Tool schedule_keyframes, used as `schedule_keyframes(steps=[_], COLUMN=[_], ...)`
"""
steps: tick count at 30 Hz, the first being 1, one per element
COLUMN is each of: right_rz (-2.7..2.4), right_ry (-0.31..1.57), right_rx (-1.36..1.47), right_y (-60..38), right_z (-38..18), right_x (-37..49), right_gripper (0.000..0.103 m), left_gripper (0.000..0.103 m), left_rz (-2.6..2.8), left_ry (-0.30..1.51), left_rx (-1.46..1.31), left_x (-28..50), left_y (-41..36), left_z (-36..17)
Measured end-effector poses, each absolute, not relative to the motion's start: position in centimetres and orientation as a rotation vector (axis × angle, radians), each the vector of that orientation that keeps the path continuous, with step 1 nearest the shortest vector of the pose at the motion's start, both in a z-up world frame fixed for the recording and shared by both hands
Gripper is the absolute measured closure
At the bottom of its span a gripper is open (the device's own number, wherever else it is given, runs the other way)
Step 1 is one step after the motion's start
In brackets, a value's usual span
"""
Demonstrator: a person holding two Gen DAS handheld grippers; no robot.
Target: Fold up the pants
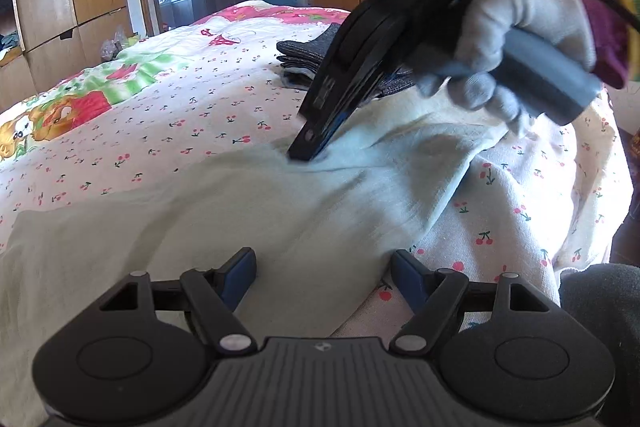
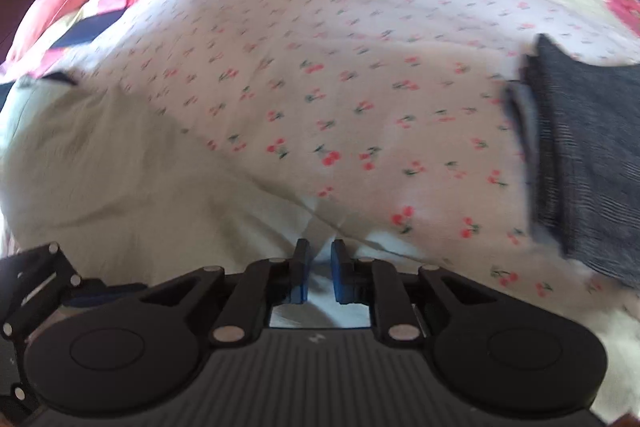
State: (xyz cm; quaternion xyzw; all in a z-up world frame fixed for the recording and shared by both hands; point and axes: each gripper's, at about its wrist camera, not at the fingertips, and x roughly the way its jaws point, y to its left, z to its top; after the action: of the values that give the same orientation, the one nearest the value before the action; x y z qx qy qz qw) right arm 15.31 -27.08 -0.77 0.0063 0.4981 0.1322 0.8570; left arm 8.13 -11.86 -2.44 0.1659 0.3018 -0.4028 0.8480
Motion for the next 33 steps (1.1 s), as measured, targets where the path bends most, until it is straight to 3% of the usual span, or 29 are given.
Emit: schedule_keyframes(steps=[3, 6, 10, 11, 13, 16, 19, 29, 33], right_rz=[0.181, 0.118, 0.081, 0.048, 0.031, -0.026, -0.038, -0.227, -0.405], right_ry=[0.993, 0.945, 0.856, 0.822, 0.778, 0.835, 0.972, 0.916, 0.828], right_rx=[-0.017, 0.092, 0.231, 0.258, 0.274, 0.151, 0.089, 0.088, 0.282], right_y=[-26.8, -28.0, -30.6, -31.5, -33.4, -34.6, -35.6, -39.7, -42.9], right_z=[-1.6, -2.1, 0.4, 1.2, 2.2, 1.9, 0.0, 1.7, 2.4], right_x=[15.7, 16.1, 12.6, 11.2, 8.7, 8.8, 10.2, 5.5, 1.5], right_gripper=[0.103, 0.103, 0.098, 0.093, 0.093, 0.092, 0.077, 0.076, 0.073], left_gripper=[0.016, 0.016, 0.016, 0.016, 0.016, 0.016, 0.016, 0.016, 0.016], left_rz=[-0.847, -0.841, -0.838, -0.837, -0.835, -0.833, -0.823, -0.821, -0.813], left_ry=[0.634, 0.637, 0.629, 0.628, 0.634, 0.63, 0.632, 0.63, 0.628], left_rx=[0.352, 0.356, 0.352, 0.35, 0.342, 0.36, 0.371, 0.375, 0.382], left_x=[8.0, 8.0, 7.9, 7.9, 8.0, 7.8, 7.7, 7.8, 7.9], left_y=[-11.8, -12.0, -11.9, -11.9, -11.9, -12.0, -12.2, -12.3, -12.5], left_z=[-2.5, -2.5, -2.2, -2.2, -2.3, -2.4, -2.1, -2.1, -2.0])
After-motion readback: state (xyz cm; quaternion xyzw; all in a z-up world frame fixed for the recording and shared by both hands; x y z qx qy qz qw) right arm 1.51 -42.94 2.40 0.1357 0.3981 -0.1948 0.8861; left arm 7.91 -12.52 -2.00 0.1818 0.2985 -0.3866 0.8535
